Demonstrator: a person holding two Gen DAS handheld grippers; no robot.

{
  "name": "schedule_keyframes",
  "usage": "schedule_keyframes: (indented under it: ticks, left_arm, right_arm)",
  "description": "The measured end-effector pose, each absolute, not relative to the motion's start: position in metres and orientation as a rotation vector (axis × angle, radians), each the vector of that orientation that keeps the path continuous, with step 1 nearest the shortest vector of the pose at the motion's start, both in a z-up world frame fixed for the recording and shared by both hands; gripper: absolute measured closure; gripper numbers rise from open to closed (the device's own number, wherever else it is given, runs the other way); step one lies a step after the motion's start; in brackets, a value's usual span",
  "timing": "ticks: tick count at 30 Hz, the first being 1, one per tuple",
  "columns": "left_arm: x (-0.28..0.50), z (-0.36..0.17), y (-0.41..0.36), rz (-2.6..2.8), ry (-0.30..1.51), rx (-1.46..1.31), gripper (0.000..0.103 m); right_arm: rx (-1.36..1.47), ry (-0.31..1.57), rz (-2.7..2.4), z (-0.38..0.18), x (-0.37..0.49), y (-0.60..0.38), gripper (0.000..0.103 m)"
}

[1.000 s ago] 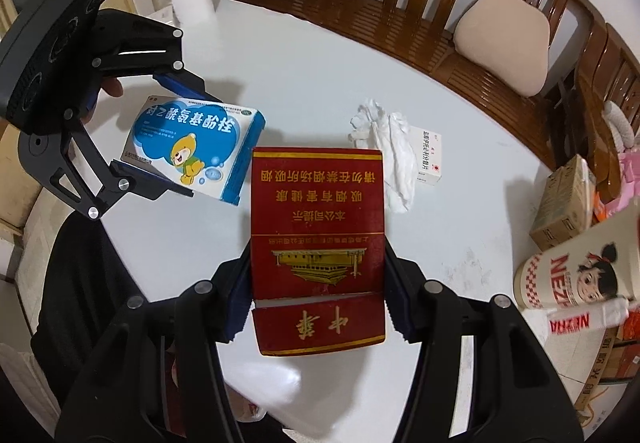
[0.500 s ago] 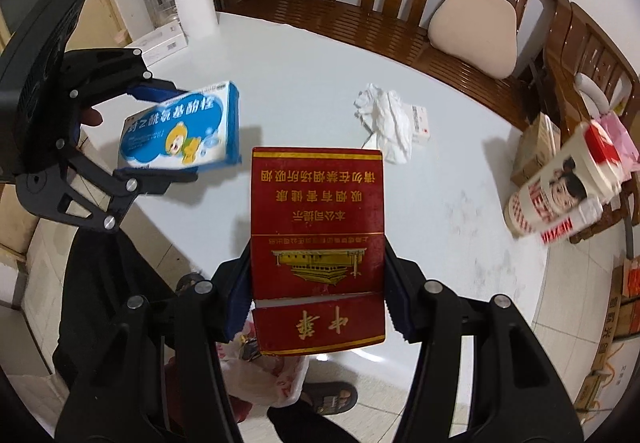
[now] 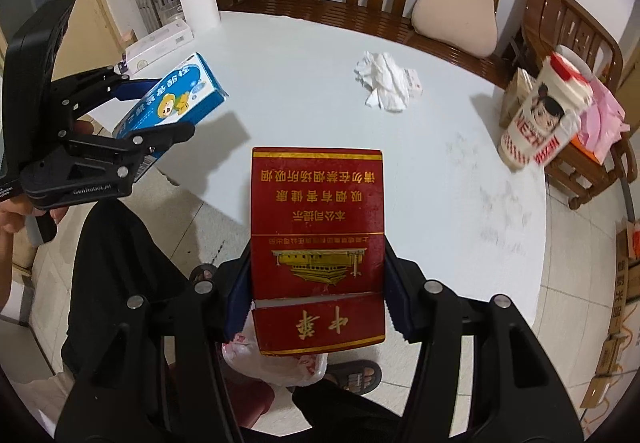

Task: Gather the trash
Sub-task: 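Carry the blue medicine box and red cigarette box down to the white bag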

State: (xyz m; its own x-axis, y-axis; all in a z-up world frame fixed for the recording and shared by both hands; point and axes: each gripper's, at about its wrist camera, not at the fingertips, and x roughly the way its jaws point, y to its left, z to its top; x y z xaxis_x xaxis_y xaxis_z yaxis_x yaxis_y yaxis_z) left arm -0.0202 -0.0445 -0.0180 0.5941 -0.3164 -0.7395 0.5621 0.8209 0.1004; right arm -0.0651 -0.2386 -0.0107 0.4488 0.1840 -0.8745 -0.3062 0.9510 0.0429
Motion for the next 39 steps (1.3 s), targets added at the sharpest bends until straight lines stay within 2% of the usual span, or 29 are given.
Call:
schedule_keyframes:
  ticks: [23,39]
  left_arm:
    - [-0.097,-0.095,-0.051,-0.342,0.880,0.188,0.043]
    - [-0.118,-0.204,-0.065,-0.298,1.118,0.141,0.043]
  right_arm:
    - [-0.060,1.132,0.295,-0.101,-0.155,-0.206,0.048]
    - [-0.005,1.297,0.215,-0.204,-0.166,-0.212,0.048]
